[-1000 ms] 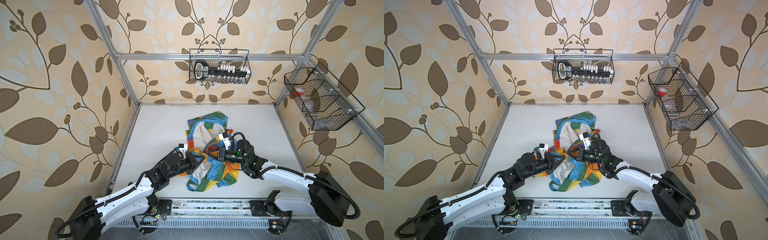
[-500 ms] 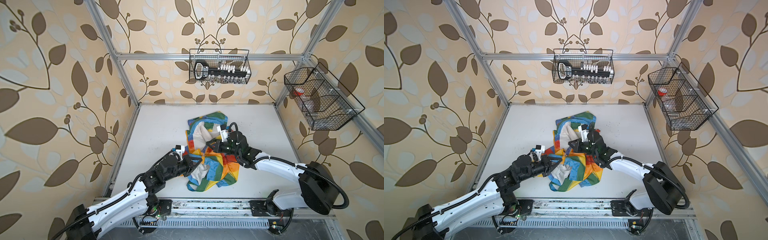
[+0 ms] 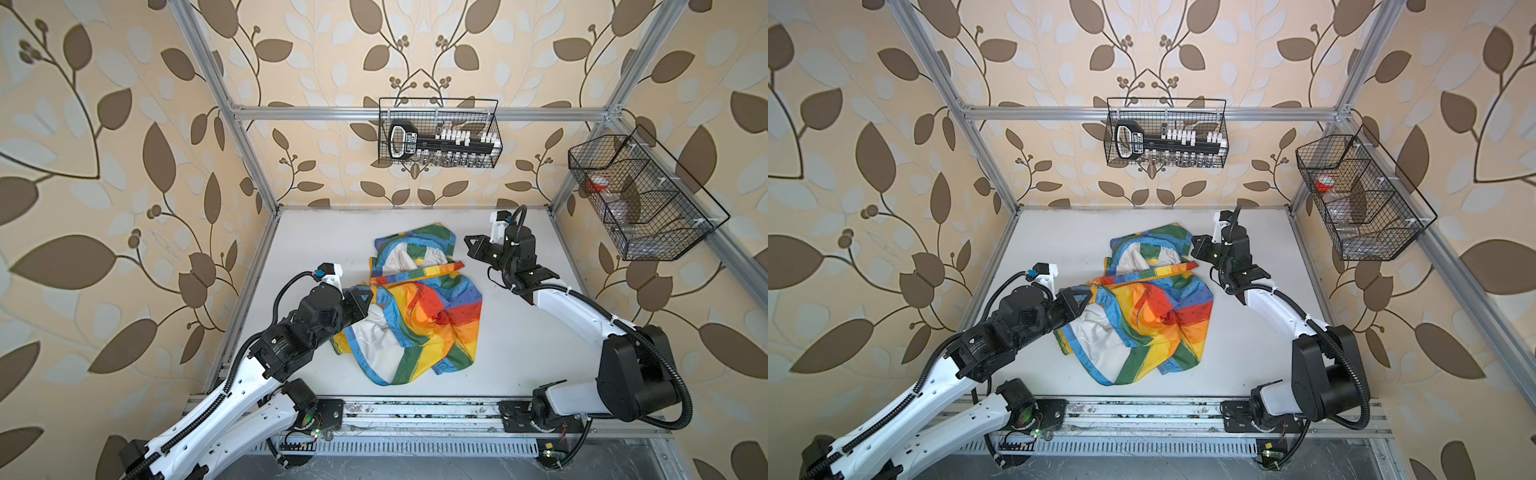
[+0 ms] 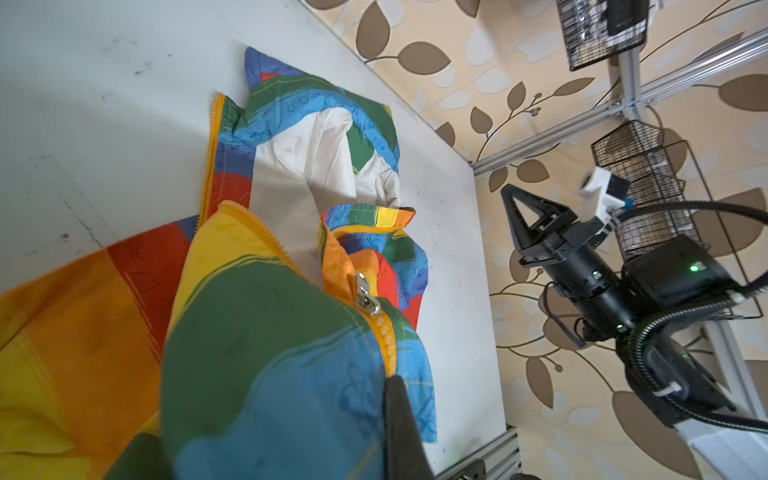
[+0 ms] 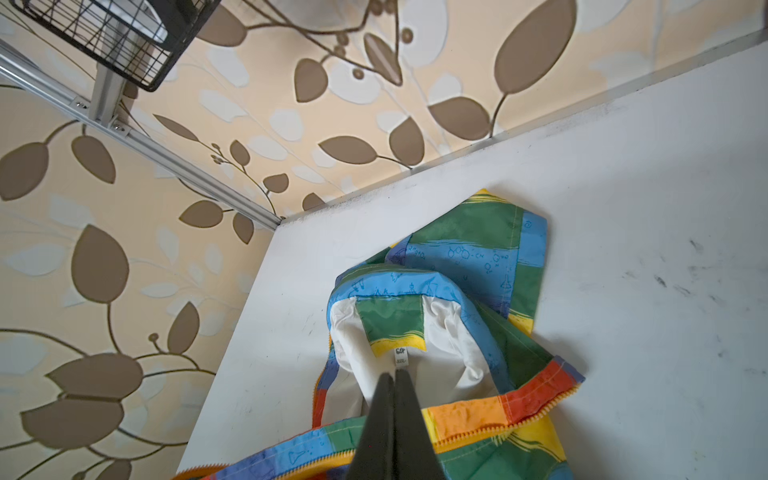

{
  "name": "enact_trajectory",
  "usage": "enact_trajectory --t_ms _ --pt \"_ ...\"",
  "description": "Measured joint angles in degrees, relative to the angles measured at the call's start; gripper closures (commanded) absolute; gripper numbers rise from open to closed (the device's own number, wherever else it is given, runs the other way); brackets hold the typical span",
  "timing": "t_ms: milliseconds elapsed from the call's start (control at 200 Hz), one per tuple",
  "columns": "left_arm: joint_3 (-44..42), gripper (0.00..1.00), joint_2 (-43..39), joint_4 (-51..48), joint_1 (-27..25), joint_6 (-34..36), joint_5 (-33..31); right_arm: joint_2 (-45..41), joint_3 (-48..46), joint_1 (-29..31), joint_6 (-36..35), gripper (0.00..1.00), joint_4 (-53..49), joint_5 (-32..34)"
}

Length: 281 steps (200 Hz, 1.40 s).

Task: Zip up the jacket

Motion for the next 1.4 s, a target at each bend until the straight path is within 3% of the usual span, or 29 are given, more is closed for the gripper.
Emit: enact_trajectory --t_ms 115,240,375,525,755,960,1404 --pt "-0.61 1.00 0.70 -1.68 0.13 -0.07 4.52 0.00 -0.22 4.52 1.27 1.00 0.70 -6.86" --pt "-4.76 1.00 2.54 -1.36 0.15 -4.39 12.24 0.00 -0.76 13.75 2.08 0.78 1.20 -13.35" --pt "-16.39 1.00 5.25 0.94 0.13 -10.73 19.80 0.04 -3.10 24.28 2.38 0.65 1.25 -15.52" --pt "-25.83 1.00 0.44 -0.57 0.13 -16.17 21.70 3.32 -4.90 31.67 2.49 0.61 1.03 -15.65" --pt "-28.72 1.00 -7.69 -0.57 0.13 -20.13 21.79 14.10 0.15 36.33 -0.39 0.61 -5.05 -15.28" --pt "-28.76 1.00 -9.09 -0.81 0.13 -20.72 21.51 19.28 6.97 38.93 -3.98 0.60 -9.99 -15.76" --pt "-28.76 1.00 -8.79 -0.39 0.13 -20.72 21.55 23.17 2.14 40.02 -5.49 0.51 -9.81 -15.26"
